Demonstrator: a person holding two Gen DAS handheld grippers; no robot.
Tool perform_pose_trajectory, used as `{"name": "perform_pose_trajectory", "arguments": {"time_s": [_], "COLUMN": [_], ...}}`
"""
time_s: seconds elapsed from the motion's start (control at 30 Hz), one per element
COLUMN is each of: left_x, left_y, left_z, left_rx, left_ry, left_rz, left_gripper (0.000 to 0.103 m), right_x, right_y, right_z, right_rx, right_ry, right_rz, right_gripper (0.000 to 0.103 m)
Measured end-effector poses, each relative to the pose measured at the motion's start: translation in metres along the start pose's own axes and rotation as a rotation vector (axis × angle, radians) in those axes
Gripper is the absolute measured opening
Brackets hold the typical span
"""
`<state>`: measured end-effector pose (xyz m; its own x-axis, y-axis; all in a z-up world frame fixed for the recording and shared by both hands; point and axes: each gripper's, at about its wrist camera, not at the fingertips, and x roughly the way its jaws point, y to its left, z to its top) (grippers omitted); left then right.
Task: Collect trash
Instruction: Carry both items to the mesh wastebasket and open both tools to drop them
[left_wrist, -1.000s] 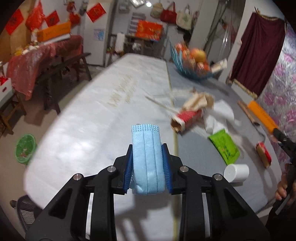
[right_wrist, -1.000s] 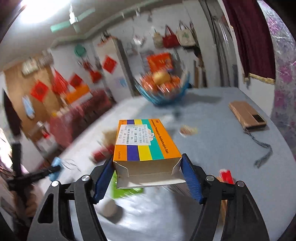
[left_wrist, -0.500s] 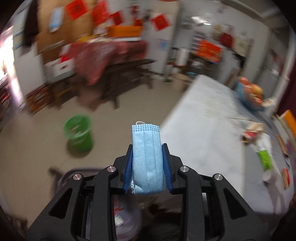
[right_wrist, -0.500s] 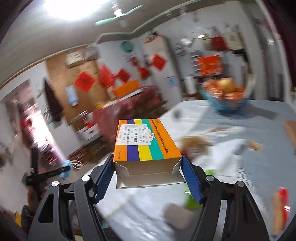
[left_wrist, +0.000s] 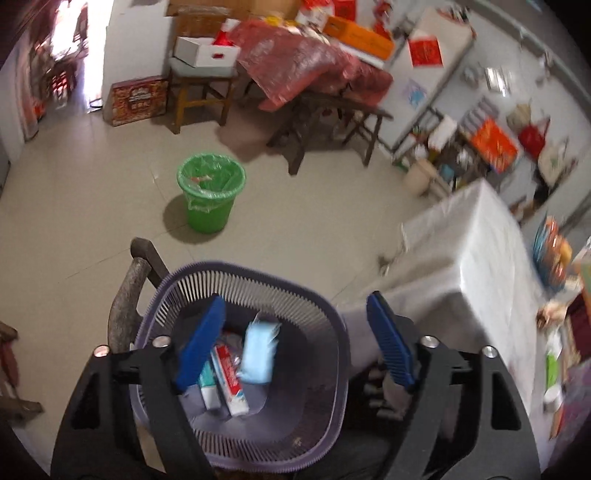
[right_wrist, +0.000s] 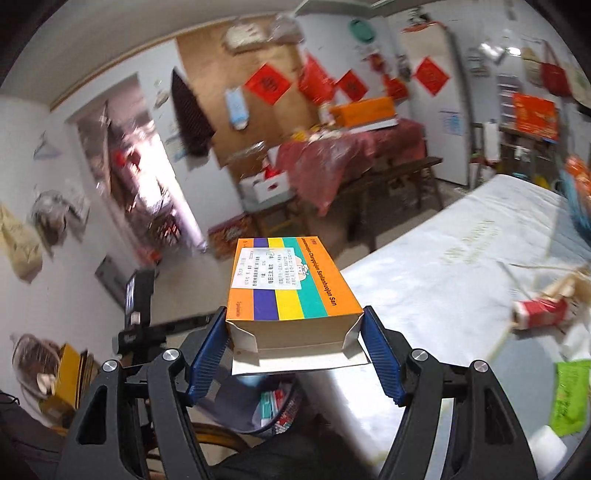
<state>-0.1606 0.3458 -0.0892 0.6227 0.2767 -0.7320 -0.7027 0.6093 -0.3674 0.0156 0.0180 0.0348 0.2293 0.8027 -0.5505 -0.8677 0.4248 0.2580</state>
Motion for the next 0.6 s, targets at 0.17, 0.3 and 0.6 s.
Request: {"name": "perform_pose_trajectory", "arguments": {"time_s": [0.17, 0.3, 0.6], "left_x": [-0.009, -0.024, -0.04], "left_y": [0.027, 0.049, 0.064], "left_z": [0.012, 0.016, 0.018], "left_rx": [-0.054, -0.143, -0.205], "left_ry": [-0.1, -0.144, -0.195], "left_rz": [0.112, 0.142, 0.169], "left_gripper": [0.086, 0.092, 0.093], "right_x": [0.039, 0.079, 0.166], "right_y": [0.037, 0.067, 0.114], "right_z": [0.001, -0.006, -0.023], "right_rx": [-0.056, -0.092, -0.19], "right_ry": [0.102, 0.2, 0.409], "right_rz": [0.027, 0.054, 0.112], "right_gripper": [0.071, 0.071, 0.078]}}
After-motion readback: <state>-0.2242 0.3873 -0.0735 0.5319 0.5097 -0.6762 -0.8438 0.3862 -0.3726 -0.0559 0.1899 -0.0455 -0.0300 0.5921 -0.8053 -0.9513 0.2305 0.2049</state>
